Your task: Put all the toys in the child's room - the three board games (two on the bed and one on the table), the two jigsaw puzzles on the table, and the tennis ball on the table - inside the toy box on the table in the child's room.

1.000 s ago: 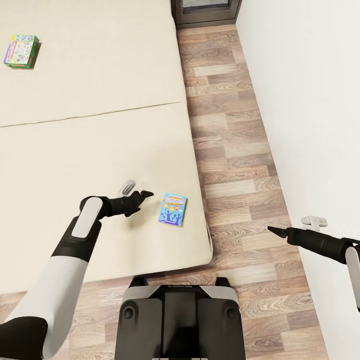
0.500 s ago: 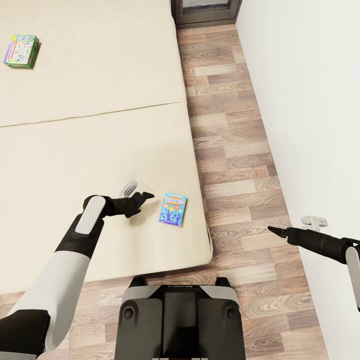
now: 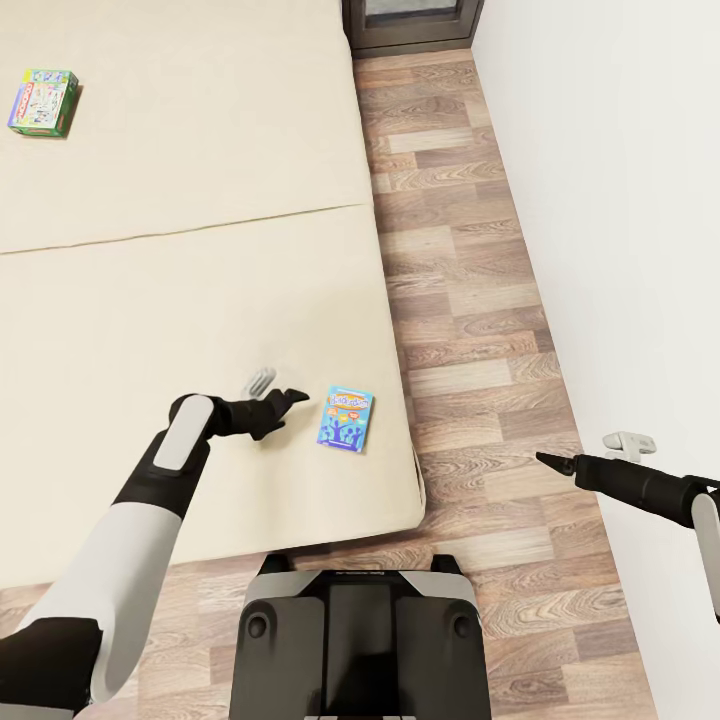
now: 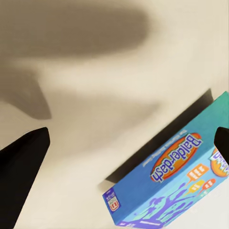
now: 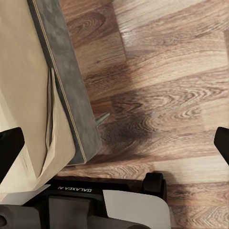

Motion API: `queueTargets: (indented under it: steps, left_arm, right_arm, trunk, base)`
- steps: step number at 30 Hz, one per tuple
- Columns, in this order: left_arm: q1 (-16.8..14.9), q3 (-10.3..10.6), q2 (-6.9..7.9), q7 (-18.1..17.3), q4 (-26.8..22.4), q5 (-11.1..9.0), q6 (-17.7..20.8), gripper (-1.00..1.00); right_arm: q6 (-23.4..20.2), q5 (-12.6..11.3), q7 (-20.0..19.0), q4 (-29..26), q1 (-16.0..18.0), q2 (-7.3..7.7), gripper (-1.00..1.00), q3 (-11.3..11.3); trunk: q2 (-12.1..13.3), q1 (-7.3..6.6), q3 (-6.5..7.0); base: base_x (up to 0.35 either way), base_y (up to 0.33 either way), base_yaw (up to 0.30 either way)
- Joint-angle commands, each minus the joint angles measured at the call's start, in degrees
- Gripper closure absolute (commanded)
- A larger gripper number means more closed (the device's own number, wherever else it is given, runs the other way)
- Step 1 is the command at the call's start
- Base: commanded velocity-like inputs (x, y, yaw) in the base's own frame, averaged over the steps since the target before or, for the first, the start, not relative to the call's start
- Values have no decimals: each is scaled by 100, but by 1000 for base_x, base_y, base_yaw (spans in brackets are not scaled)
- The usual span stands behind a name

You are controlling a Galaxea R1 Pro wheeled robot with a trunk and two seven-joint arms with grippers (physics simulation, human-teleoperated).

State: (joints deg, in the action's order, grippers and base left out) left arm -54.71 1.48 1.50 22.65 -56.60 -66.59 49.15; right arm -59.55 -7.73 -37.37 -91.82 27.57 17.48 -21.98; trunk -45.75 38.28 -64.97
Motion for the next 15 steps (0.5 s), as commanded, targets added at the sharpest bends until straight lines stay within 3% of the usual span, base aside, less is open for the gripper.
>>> queueTargets:
  steps: [1, 8, 15]
  left_arm:
    - [2, 19, 4, 63, 1, -72, 4, -100]
    - [16, 118, 1, 64, 57, -70, -58, -100]
    - [24, 283, -6, 55, 99, -72, -111, -100]
  right_arm:
    - [-45, -42, 12, -2, 3, 1, -100, -6]
    - [-45, -44, 14, -2, 3, 1, -100, -7]
    - [-45, -44, 14, -2, 3, 1, -100, -2]
  trunk:
    - [-3, 3, -4]
    - [-3, 3, -4]
    - [-3, 3, -4]
  base:
    - [0, 0, 0]
    - [0, 0, -9]
    - [0, 0, -128]
